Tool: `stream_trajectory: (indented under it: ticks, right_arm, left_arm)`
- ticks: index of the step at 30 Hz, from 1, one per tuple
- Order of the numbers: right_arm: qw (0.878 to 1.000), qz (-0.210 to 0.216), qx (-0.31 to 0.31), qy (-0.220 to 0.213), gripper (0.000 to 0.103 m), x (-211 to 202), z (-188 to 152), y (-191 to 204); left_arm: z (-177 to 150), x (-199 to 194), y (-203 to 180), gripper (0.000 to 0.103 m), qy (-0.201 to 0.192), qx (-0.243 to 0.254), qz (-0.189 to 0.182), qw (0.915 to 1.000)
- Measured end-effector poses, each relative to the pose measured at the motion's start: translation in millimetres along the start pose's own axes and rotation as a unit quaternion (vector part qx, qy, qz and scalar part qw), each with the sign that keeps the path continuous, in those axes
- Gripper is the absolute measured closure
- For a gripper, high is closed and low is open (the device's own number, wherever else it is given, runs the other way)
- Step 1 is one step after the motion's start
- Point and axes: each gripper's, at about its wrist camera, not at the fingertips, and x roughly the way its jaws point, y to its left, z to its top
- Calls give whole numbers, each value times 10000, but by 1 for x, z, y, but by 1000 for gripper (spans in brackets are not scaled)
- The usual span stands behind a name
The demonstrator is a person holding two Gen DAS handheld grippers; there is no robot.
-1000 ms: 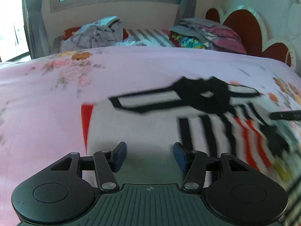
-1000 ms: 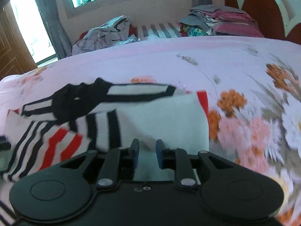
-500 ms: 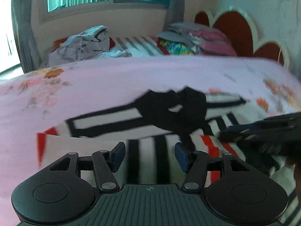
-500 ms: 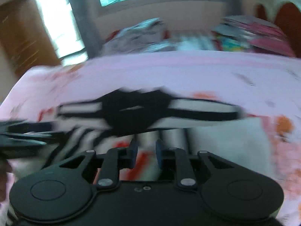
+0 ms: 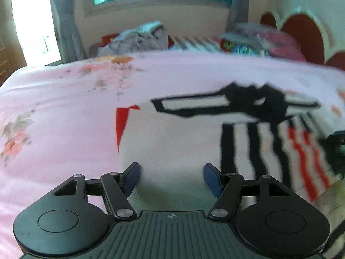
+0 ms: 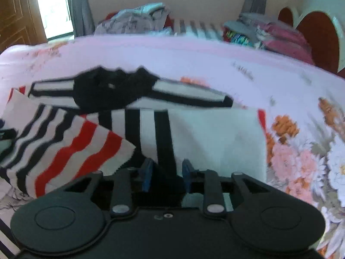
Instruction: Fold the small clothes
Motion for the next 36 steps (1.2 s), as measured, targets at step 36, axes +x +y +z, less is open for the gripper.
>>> stream_trajectory:
  ticks: [36]
  right_arm:
    - [9991, -59, 333, 275, 74, -21, -47, 5]
  left_arm:
    - [-56, -26, -23, 36, -36, 464, 358, 9983]
